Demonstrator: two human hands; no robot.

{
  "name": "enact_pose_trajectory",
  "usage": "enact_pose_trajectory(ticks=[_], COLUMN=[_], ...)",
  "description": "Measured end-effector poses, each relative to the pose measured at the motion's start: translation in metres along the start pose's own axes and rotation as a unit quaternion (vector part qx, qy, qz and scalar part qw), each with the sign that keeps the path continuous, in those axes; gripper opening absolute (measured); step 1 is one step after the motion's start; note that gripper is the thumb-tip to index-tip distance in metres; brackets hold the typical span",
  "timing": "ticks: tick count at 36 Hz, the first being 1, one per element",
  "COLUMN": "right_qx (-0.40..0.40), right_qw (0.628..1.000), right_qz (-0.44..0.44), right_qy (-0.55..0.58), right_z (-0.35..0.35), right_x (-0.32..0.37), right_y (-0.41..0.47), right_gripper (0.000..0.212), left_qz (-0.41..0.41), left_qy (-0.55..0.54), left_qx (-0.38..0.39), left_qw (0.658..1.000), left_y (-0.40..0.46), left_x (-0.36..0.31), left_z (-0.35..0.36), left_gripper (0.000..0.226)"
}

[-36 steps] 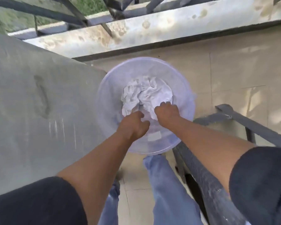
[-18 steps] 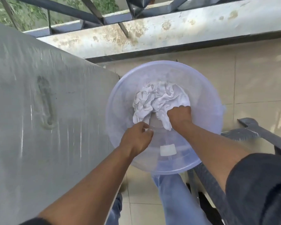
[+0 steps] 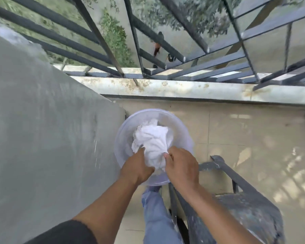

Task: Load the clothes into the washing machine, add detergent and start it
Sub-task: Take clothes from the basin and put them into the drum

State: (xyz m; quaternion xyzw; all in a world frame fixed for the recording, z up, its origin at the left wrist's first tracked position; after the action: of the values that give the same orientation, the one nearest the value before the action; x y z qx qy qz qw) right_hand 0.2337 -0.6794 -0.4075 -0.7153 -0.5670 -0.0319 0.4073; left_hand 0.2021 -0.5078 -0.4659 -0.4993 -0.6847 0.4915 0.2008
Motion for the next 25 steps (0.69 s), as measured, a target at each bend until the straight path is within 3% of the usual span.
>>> enact_pose_trajectory(ticks=[3, 7, 11, 18, 25], right_qx=[0.0, -0.048, -0.123, -0.069, -0.05], right_qw=[0.998, 0.99, 0.978, 0.961, 0.987], right_qz=[-0.06, -0.122, -0.17, -0.158, -0.098], right_qy=[0.026, 0.043, -0.018, -0.216, -0.121], right_z=[-0.041, -0.101, -0.149, -0.167, -0.176], right_x=[0.043, 0.091, 0.118, 0.122, 0.13], right_y=[-0.033, -0.072, -0.1, -0.118, -0.156], right_gripper=[0.033, 0.032, 0.027, 0.017, 0.036], left_qz=[-0.004, 0.002, 0.053, 0.155, 0.246], left_qy=[0.041, 0.146, 0.196, 0.265, 0.235], left_qx=[-0.042, -0.123, -0.215, -0.299, -0.296], left_qw=[0.998, 0.982, 0.955, 0.904, 0.892], left_y=[-0.039, -0.093, -0.153, -0.265, -0.347], left_x=[-0.008, -0.019, -0.041, -0.086, -0.123], left_z=[-0.023, -0.067, -0.128, -0.208, -0.228], left_gripper=[0.069, 0.03, 0.029, 0.02, 0.025])
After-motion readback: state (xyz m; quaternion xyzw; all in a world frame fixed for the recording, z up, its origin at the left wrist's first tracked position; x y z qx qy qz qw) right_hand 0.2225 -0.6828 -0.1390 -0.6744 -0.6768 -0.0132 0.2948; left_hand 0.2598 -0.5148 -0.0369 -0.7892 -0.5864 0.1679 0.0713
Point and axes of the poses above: each hand's wrist, its own y-axis towards the middle knuckle, its own z-axis out of the palm, x = y × z, the point moved 9 cm from there along y, towards the middle knuckle, and after that the axes turned 8 degrees about y, right-handed, at the moved point
